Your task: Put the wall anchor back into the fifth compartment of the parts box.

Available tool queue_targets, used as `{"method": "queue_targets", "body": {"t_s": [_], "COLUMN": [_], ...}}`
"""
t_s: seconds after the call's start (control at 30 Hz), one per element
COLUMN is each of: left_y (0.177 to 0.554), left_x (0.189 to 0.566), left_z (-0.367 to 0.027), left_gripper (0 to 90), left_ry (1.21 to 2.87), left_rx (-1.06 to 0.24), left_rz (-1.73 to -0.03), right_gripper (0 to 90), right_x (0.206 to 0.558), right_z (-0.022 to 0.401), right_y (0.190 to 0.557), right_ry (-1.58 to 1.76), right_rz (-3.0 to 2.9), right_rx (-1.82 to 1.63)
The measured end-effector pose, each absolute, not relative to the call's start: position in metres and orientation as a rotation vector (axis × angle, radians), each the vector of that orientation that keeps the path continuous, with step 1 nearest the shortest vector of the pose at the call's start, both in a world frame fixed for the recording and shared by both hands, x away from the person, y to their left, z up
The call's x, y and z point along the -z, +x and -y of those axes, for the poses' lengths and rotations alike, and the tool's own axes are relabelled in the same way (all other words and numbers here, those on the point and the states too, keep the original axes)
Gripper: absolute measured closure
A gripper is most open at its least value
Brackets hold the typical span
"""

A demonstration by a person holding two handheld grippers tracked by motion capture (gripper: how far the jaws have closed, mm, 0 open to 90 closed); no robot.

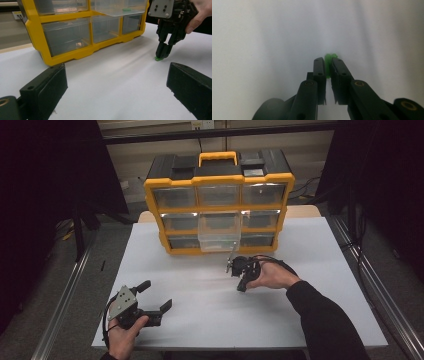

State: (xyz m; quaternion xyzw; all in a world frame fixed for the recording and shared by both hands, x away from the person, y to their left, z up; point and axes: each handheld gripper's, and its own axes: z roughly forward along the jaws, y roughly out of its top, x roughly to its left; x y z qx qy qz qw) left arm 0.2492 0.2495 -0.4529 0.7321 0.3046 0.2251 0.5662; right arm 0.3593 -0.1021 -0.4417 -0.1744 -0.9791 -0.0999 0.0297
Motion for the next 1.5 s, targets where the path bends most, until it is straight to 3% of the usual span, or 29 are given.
{"method": "queue_targets", "body": {"t_s": [0.87, 1.5], "left_y": [0.249, 0.249], "left_x": [0.453, 0.453], "left_z": [-0.249, -0.249], "left_gripper": [3.1, 3.1], "left_ry": [1.721, 1.721], "left_rx": [-0.53, -0.534], "left_rz": [-0.716, -0.716], "right_gripper": [84.7, 84.8], "right_x": [0.448, 0.427], "right_z": [0.096, 0.108], "right_y": [0.359, 0.356], "right_ry": [-0.473, -0.524], "right_rz": [3.023, 3.011], "right_rx": [0.314, 0.45]}}
